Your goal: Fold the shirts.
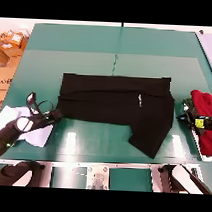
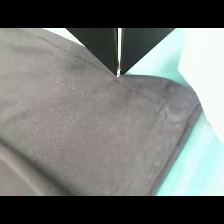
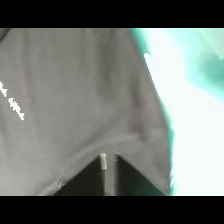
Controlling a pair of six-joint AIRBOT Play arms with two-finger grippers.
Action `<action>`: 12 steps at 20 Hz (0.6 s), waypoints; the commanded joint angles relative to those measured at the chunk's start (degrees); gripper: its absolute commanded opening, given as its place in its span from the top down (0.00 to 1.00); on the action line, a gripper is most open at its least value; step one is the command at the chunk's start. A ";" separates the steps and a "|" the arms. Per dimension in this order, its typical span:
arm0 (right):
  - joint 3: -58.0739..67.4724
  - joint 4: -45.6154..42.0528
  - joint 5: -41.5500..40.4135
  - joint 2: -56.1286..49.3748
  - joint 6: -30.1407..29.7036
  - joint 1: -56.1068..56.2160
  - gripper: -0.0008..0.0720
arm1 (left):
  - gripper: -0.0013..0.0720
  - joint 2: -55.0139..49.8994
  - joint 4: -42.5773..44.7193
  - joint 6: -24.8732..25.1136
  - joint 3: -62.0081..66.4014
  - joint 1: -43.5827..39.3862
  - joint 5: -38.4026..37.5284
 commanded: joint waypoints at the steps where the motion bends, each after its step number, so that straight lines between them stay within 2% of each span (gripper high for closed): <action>1: 0.28 -0.72 4.46 0.07 0.52 -0.83 0.88 | 0.95 0.04 -0.22 9.81 3.23 7.34 -8.96; 2: 0.24 -0.28 4.98 0.07 0.50 -0.76 0.85 | 0.95 0.04 -0.68 10.73 3.72 7.32 -9.40; 4: 0.02 0.52 5.18 0.07 0.50 -0.79 0.57 | 0.94 0.04 -3.98 10.71 3.80 7.32 -10.82; 6: 0.02 0.52 5.11 0.07 0.50 -0.79 0.53 | 0.21 0.04 -6.27 10.64 3.80 7.32 -14.36; 9: 0.00 0.52 5.09 0.07 0.48 -0.83 0.53 | 0.19 0.04 -6.23 7.98 3.04 7.32 -17.51; 12: -0.66 0.59 3.78 0.07 0.48 -0.83 0.53 | 0.19 0.04 -10.43 6.64 -1.33 7.30 -8.52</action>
